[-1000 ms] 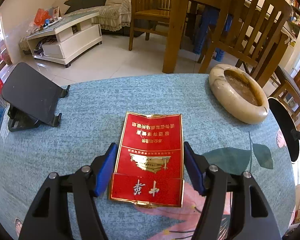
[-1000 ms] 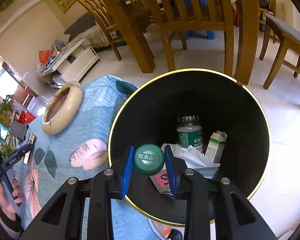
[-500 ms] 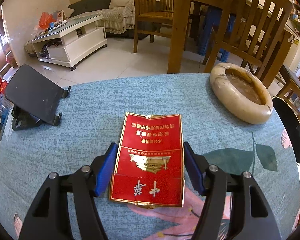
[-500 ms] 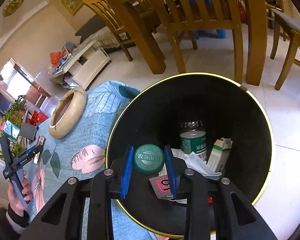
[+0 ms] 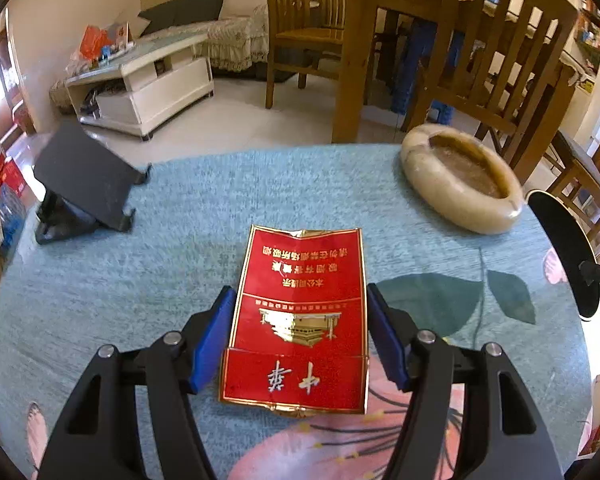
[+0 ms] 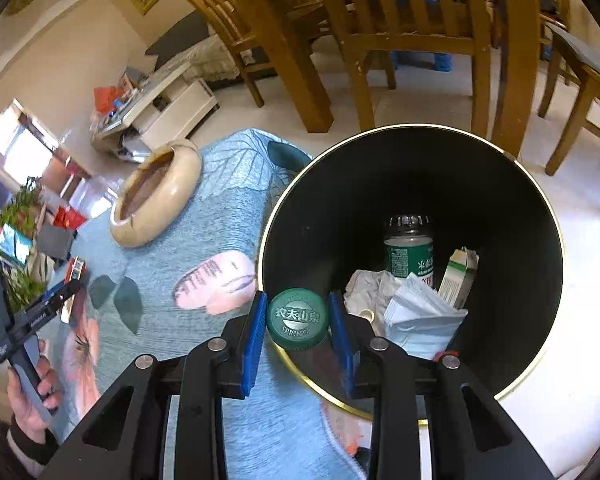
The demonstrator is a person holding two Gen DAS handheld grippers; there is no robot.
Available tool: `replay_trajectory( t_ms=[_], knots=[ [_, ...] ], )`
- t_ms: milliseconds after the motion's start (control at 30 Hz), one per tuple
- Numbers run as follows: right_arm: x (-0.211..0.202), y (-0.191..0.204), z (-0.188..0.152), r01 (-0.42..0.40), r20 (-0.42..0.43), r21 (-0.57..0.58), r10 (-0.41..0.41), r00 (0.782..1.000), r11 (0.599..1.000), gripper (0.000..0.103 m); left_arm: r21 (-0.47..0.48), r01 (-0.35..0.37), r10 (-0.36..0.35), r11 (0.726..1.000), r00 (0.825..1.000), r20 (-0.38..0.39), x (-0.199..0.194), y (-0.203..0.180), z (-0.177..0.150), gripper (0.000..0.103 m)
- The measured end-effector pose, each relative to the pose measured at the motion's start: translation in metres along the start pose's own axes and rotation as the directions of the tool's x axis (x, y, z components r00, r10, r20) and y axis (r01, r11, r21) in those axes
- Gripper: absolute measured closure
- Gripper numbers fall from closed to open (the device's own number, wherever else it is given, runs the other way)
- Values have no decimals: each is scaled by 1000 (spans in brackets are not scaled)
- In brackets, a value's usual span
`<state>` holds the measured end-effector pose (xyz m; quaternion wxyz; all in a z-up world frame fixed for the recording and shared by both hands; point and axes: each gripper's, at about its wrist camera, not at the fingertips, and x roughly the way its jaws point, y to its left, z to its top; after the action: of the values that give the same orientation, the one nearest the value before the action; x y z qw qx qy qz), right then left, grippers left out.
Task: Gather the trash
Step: 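Carry the green cap and red packet over the black bin and open both grippers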
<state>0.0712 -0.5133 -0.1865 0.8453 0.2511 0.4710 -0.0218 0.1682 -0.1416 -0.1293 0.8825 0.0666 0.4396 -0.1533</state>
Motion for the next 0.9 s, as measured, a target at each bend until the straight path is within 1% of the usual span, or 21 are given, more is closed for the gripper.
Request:
replay_trajectory(
  t_ms=[200, 267, 500, 667, 767, 900],
  knots=[
    [-9, 14, 5, 5, 35, -5, -5, 999, 1000, 71, 32, 10, -13, 999, 997, 73, -28, -24, 11, 38],
    [-12, 17, 6, -4, 45, -5, 4, 999, 1000, 71, 49, 21, -25, 999, 997, 80, -32, -36, 15, 38],
    [-8, 16, 4, 9, 38, -4, -9, 999, 1000, 71, 102, 55, -64, 993, 994, 91, -38, -74, 21, 38],
    [-14, 12, 6, 4, 68, 8, -4, 998, 1000, 71, 138, 74, -89, 988, 990, 105, -41, -111, 32, 38],
    [-26, 9, 10, -13, 115, 38, 9, 993, 999, 71, 171, 93, -112, 981, 988, 110, -42, -139, 39, 38],
    [-47, 4, 13, -52, 218, 90, 31, 975, 995, 71, 216, 117, -142, 969, 984, 103, -39, -177, 45, 38]
  ],
)
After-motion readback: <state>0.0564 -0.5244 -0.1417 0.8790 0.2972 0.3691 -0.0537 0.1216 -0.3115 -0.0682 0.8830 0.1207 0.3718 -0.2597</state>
